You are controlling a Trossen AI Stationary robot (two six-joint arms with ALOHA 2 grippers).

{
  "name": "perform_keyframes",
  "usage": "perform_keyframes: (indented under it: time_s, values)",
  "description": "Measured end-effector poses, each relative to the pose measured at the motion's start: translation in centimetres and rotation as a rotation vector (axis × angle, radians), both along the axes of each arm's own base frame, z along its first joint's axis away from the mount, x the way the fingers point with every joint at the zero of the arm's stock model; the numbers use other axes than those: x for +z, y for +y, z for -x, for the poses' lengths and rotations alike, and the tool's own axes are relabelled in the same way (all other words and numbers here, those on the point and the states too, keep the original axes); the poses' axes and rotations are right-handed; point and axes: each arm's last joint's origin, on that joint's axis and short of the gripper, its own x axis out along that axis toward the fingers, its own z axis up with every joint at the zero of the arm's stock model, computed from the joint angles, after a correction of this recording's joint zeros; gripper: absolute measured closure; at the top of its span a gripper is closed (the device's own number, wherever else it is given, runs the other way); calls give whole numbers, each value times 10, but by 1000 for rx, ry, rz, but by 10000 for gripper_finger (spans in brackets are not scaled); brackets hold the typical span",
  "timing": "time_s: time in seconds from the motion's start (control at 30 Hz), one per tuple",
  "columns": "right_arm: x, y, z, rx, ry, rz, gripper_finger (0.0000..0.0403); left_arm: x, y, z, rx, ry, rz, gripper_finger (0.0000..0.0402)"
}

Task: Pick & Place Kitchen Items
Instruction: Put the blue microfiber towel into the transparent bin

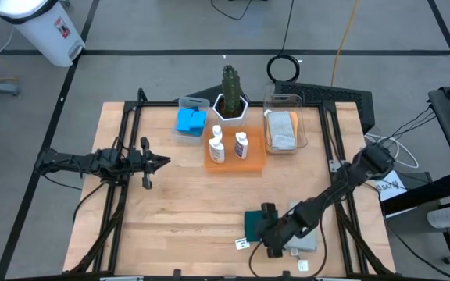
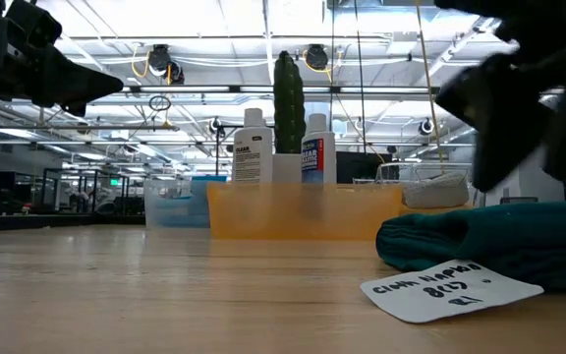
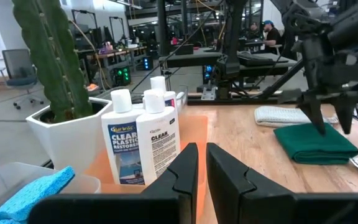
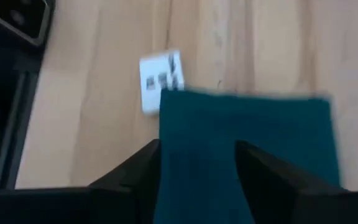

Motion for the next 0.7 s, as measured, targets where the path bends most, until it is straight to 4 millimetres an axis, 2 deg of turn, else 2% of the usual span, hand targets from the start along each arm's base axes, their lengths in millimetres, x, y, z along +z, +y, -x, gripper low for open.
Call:
perform_keyframes:
  time_s: [0.17,0.3,0.5,0.7]
  values:
    - [-18,5,8,-43,65,-14,243,0,0,0,-1,0,0,364]
    - [-29,-2,8,-88,42,0,252,0,0,0,0,0,0,364]
    - [-36,-22,-7,-119,-75,-55,253,0,0,0,0,0,0,364]
    - [-30,-34,-23,-113,-206,-87,250,0,0,0,0,0,0,364]
